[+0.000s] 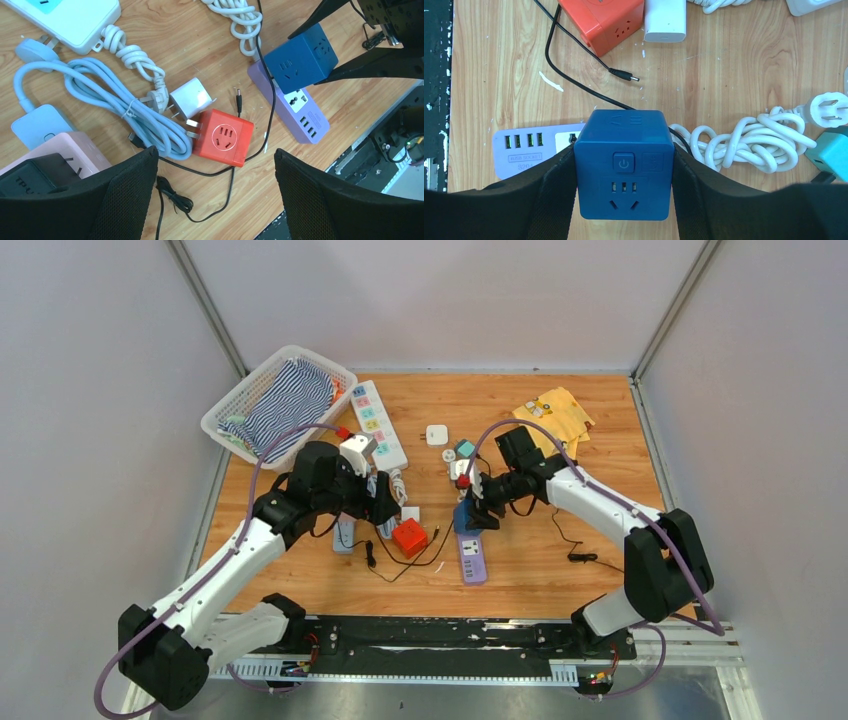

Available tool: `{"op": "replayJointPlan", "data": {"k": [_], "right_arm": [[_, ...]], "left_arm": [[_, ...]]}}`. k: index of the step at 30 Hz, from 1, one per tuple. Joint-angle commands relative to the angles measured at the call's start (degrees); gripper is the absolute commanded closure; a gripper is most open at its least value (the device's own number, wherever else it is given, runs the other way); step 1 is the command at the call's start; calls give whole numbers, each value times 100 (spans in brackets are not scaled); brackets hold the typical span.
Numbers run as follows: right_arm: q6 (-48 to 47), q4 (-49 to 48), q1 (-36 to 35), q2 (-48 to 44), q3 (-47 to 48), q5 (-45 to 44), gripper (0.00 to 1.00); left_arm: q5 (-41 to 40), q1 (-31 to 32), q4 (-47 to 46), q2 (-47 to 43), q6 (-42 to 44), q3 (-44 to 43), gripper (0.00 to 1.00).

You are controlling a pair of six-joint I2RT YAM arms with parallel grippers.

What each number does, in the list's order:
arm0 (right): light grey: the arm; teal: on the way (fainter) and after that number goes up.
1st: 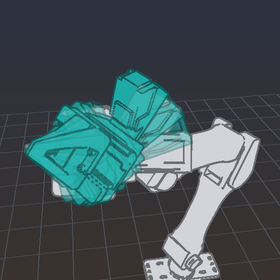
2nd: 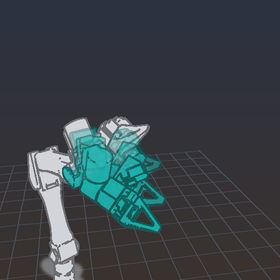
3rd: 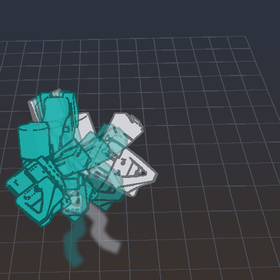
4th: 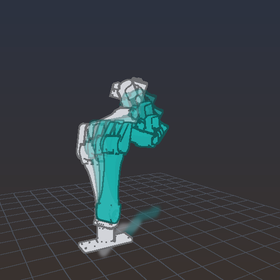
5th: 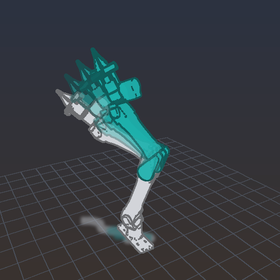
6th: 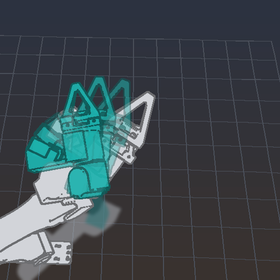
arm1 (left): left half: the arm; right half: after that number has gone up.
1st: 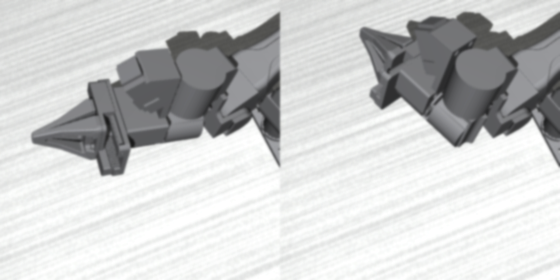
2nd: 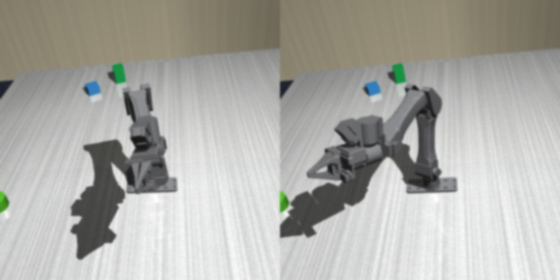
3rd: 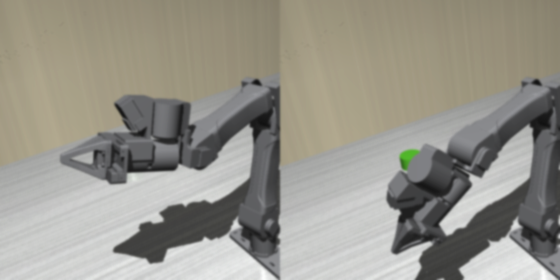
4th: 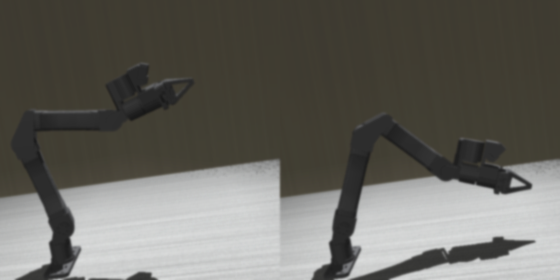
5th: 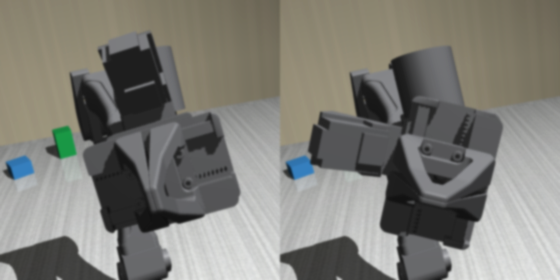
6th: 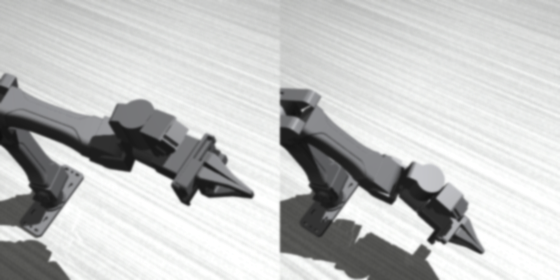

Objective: Insert the plug
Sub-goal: Insert the plug into the socket.

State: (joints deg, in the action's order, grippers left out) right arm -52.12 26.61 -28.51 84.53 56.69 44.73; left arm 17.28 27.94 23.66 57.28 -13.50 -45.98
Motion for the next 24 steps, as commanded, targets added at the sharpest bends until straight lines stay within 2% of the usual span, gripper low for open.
{"op": "replayJointPlan", "data": {"k": [1, 6, 15, 24], "right_arm": [[-80, 371, -79, -51, 162, -555, 88], [-138, 490, -115, -310, 230, -609, 100], [-336, 1009, -147, 98, 534, -617, 100], [-490, 1123, -287, 273, 607, -416, 100]], "left_arm": [[-163, -18, 161, -59, 226, -172, 13], [-439, -17, 443, -155, 510, -258, 12], [-673, -21, 490, -376, 699, -137, 10], [-736, -17, 473, -492, 742, -44, 8]]}}
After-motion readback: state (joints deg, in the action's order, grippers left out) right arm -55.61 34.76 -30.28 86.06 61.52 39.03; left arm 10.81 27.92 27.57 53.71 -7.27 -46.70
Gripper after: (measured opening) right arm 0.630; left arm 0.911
